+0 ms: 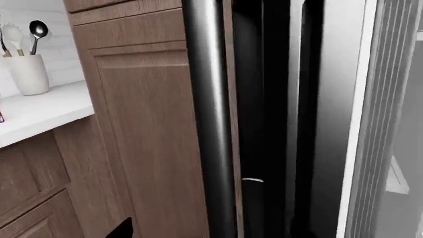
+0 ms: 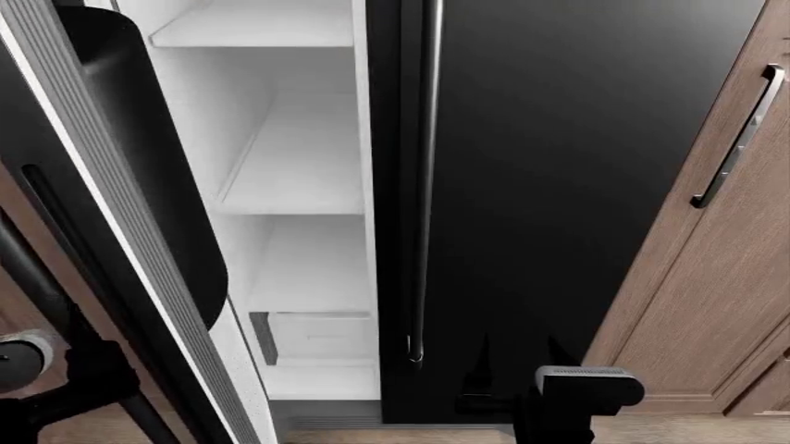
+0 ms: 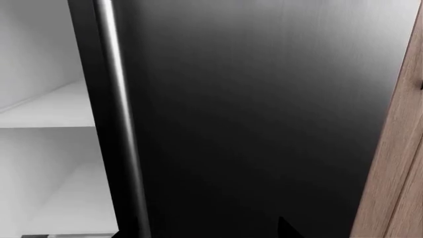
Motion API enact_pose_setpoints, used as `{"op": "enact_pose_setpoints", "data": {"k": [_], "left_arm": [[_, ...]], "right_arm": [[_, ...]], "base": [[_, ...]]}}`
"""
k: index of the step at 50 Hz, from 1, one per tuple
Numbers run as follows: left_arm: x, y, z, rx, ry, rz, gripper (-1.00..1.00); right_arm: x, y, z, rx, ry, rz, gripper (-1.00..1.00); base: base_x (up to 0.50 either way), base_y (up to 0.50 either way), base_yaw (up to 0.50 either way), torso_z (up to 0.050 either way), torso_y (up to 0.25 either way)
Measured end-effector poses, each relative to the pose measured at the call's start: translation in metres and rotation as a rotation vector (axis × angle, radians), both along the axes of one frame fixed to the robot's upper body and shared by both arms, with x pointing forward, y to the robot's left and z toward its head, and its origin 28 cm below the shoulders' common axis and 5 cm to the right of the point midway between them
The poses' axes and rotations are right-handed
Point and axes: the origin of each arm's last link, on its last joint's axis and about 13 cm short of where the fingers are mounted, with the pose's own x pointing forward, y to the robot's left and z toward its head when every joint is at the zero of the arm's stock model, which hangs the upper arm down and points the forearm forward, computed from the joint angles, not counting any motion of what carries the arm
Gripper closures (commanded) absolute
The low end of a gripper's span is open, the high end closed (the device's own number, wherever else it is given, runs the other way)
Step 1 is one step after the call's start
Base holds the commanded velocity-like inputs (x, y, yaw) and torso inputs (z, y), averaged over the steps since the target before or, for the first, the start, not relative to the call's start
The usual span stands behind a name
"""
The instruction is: Open the fridge door
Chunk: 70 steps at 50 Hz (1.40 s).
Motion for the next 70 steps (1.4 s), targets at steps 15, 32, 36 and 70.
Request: {"op": "enact_pose_setpoints", "data": {"k": [15, 32, 36, 70], "left_arm": [[-0.006, -0.018, 0.015, 0.011, 0.008, -0.11, -1.0], [-0.002, -0.037, 0.028, 0.015, -0.004, -0.27, -1.0], [-0.002, -0.042, 0.031, 0.01, -0.002, -0.321, -1.0], [0.044, -0.071, 0.061, 0.04, -0.016, -0.626, -1.0]], "right_arm": [[0.0, 0.0, 0.0, -0.003, -0.002, 0.002, -1.0], [0.0, 0.0, 0.001, -0.002, -0.002, 0.002, -1.0], [0.0, 0.0, 0.001, -0.002, -0.003, 0.002, -1.0], [0.0, 0.0, 0.001, 0.006, -0.006, 0.003, -1.0]], "base": [[0.0, 0.0, 0.0, 0.0, 0.0], [0.0, 0.0, 0.0, 0.0, 0.0], [0.0, 0.0, 0.0, 0.0, 0.0], [0.0, 0.0, 0.0, 0.0, 0.0]]}}
